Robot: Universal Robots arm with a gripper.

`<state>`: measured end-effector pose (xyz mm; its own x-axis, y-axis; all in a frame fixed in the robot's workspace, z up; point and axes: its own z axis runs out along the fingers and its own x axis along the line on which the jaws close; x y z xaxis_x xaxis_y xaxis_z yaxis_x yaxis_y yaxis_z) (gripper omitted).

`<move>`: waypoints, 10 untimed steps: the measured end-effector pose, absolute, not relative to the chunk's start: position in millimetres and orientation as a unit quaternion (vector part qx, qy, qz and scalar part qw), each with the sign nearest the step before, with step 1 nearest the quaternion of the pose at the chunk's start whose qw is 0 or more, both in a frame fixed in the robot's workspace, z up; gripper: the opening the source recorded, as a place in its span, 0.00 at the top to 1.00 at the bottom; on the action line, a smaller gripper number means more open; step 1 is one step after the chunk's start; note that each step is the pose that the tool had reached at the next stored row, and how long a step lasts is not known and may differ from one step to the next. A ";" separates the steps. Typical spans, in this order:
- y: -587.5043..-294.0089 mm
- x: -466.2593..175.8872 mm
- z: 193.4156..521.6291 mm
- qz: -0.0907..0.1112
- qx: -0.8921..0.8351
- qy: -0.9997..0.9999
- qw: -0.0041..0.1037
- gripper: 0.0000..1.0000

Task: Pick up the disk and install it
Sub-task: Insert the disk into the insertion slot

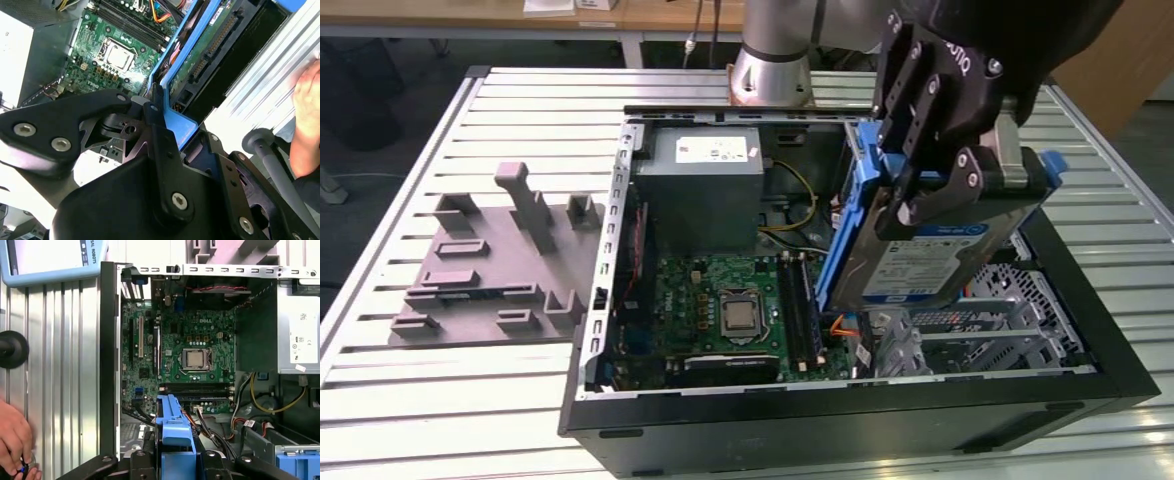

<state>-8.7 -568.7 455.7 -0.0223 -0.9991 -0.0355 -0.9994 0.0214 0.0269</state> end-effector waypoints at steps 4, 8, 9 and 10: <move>-568.8 -1.2 455.0 0.022 -0.699 0.715 0.003 0.64; -568.9 8.5 454.2 0.022 -0.699 0.715 0.003 0.64; -568.9 10.0 454.0 0.022 -0.699 0.715 0.003 0.64; -568.9 10.6 454.0 0.022 -0.699 0.715 0.003 0.64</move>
<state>10.6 -568.9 454.0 -0.0223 -0.9991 -0.0355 -0.9994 0.0213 0.0269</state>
